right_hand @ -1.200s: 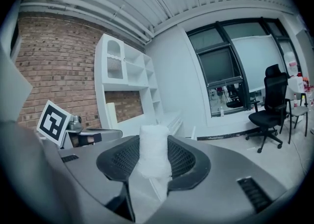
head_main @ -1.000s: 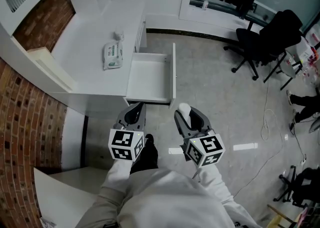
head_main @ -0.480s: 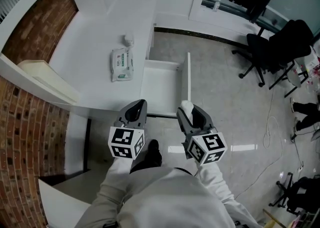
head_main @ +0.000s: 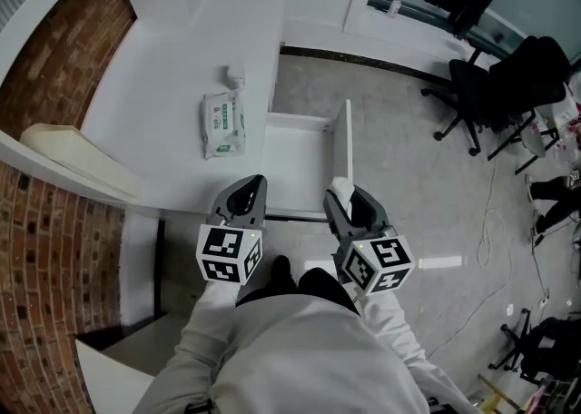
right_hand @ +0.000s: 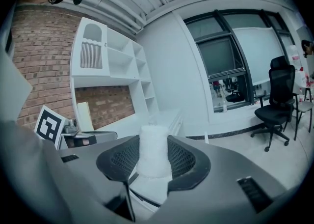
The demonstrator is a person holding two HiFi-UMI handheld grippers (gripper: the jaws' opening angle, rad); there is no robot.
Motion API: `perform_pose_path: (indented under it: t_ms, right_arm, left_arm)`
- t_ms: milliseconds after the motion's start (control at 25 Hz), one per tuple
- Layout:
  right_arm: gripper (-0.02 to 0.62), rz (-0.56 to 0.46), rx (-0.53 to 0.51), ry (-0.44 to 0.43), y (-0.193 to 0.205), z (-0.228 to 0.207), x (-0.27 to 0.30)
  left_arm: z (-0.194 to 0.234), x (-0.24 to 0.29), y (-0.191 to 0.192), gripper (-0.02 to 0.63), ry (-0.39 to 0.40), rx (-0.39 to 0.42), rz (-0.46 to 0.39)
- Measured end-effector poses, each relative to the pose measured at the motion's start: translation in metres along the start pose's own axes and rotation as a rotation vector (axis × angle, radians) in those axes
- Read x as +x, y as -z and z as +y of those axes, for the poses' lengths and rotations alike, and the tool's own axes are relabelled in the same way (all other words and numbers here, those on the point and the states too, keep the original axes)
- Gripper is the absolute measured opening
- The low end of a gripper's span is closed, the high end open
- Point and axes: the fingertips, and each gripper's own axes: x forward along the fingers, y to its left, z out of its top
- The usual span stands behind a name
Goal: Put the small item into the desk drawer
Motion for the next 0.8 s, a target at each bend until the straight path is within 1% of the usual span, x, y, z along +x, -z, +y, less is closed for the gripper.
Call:
perform_pose_path:
  t_ms: [200, 400, 800]
  right_arm:
    - [0.190, -0.012, 0.005, 0.006, -0.008, -0.006, 0.009]
    - [0.190, -0.006, -0.002, -0.004, -0.013, -0.012, 0.023]
    - [0.190, 0.012, -0.018, -0.049, -0.028, -0.021, 0.072]
  left_arm:
    - [0.002, 0.011, -0.007, 0.020, 0.015, 0.024, -0.002]
    - [0.008, 0.021, -0.010, 0.018, 0.014, 0.045, 0.004]
    - [0.037, 0.046, -0.016, 0.020, -0.038, 0.019, 0.011]
